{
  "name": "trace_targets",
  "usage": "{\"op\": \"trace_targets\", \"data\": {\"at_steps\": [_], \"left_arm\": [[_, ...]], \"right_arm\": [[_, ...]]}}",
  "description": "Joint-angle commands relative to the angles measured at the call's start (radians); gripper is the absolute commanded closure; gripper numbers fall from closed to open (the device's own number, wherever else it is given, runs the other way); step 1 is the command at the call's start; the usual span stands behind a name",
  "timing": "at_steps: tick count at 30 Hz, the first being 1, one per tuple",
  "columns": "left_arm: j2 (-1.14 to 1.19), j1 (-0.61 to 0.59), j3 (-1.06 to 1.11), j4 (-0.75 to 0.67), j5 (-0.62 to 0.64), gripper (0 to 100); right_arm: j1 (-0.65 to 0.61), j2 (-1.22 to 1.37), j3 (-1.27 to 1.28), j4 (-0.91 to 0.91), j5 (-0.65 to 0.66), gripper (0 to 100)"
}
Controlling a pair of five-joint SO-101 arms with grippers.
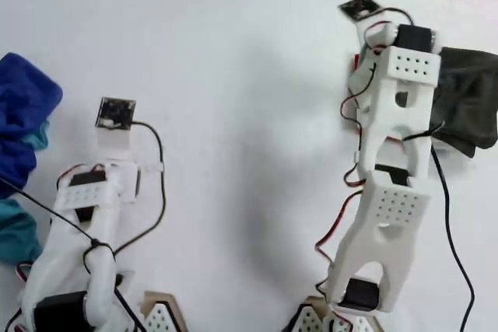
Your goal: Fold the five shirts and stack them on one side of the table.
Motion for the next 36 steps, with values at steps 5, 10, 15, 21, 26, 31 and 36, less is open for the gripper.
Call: {"op": "trace_targets", "data": {"at_steps": [5, 10, 15, 21, 26, 31, 36], "left_arm": [[-0.029, -0.003, -0.002, -0.017, 0.006, 97], [-0.029, -0.003, -0.002, -0.017, 0.006, 97], [-0.029, -0.003, -0.002, -0.017, 0.006, 97], [-0.029, -0.003, -0.002, -0.017, 0.006, 97], [-0.029, -0.003, -0.002, -0.017, 0.006, 97], [-0.029, -0.003, -0.002, -0.017, 0.006, 97], [-0.029, -0.003, -0.002, -0.017, 0.006, 97]], "right_arm": [[0.036, -0.061, 0.015, -0.031, 0.0, 71.4], [0.064, 0.013, 0.015, -0.062, 0.0, 71.5], [0.07, 0.048, 0.015, -0.096, 0.0, 75.5], [0.085, 0.048, 0.014, -0.166, 0.0, 97.7], [0.13, 0.048, -0.026, -0.157, -0.002, 97.8], [0.163, 0.048, -0.144, -0.056, 0.041, 98.0], [0.165, 0.047, -0.199, 0.022, 0.204, 98.0]]}}
